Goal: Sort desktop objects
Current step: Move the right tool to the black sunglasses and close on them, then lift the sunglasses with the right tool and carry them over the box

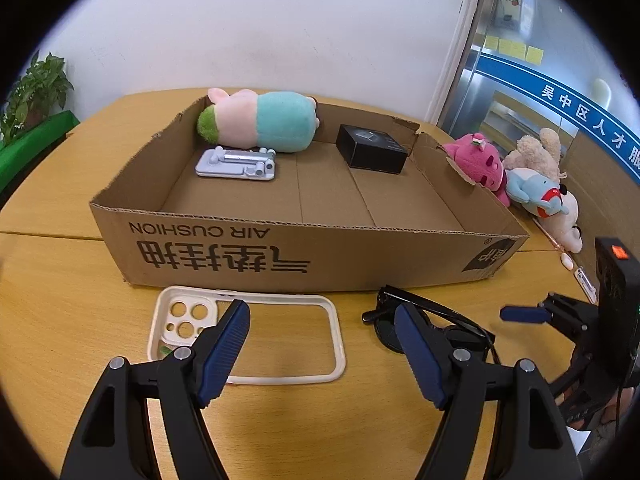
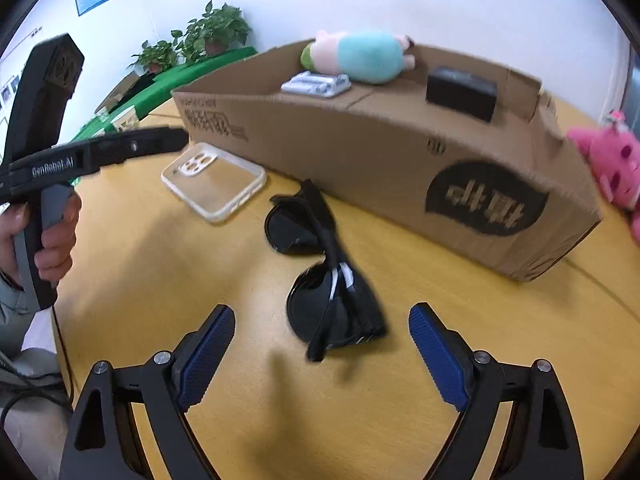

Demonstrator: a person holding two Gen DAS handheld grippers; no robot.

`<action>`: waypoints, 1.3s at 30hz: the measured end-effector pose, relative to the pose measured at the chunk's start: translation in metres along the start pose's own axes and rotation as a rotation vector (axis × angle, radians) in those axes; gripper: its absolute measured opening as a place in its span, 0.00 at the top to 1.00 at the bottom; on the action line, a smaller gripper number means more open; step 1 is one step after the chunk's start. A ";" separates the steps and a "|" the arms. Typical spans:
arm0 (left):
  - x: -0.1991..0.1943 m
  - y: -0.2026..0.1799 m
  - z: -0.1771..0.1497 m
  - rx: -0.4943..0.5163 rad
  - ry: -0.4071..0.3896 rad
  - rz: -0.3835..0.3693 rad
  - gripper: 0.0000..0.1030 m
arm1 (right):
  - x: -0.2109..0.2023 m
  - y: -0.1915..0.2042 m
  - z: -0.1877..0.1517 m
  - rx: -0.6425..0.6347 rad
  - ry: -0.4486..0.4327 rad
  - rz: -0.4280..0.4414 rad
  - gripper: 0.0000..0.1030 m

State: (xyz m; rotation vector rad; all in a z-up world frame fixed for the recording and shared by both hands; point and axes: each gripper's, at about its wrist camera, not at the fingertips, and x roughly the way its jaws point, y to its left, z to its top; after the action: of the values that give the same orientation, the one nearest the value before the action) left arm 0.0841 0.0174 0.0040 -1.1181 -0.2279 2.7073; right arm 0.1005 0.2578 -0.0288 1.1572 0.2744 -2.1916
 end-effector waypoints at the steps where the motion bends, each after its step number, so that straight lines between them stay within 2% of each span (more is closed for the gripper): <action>1: 0.002 -0.001 0.000 -0.002 0.011 -0.011 0.27 | -0.001 -0.001 0.004 0.008 -0.011 -0.013 0.15; 3: 0.004 -0.004 -0.001 -0.001 0.021 -0.031 0.27 | 0.002 -0.004 0.011 0.019 -0.005 -0.021 0.26; 5: 0.004 -0.007 -0.002 0.004 0.029 -0.049 0.27 | 0.009 -0.007 0.017 0.027 0.014 -0.032 0.53; 6: 0.004 -0.008 -0.003 0.004 0.034 -0.057 0.27 | 0.014 -0.009 0.018 0.034 0.027 -0.029 0.58; 7: 0.005 -0.009 -0.003 0.003 0.039 -0.066 0.27 | 0.018 -0.009 0.017 0.044 0.043 -0.020 0.68; 10: 0.011 -0.012 -0.004 -0.008 0.064 -0.109 0.27 | 0.024 -0.006 0.012 0.062 0.066 -0.011 0.80; 15: 0.033 -0.023 -0.005 -0.042 0.133 -0.236 0.30 | 0.022 0.003 0.002 0.146 0.047 -0.027 0.81; 19: 0.054 -0.040 -0.006 -0.031 0.211 -0.323 0.49 | 0.021 0.013 -0.004 0.200 0.032 -0.051 0.81; 24: 0.080 -0.055 -0.015 -0.038 0.322 -0.368 0.71 | 0.020 0.021 -0.009 0.240 0.011 -0.044 0.81; 29: 0.080 -0.053 -0.019 -0.093 0.326 -0.404 0.79 | 0.019 0.023 -0.010 0.242 0.008 -0.033 0.81; 35: 0.064 -0.063 -0.011 -0.038 0.284 -0.423 0.92 | 0.016 0.029 -0.006 0.239 -0.014 0.017 0.81; 39: 0.052 -0.070 0.001 0.005 0.249 -0.408 0.94 | 0.009 0.034 0.000 0.237 -0.044 0.021 0.81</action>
State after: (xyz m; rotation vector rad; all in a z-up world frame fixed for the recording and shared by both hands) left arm 0.0563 0.0982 -0.0157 -1.2374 -0.3645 2.1924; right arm 0.1177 0.2278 -0.0319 1.2290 -0.0182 -2.2731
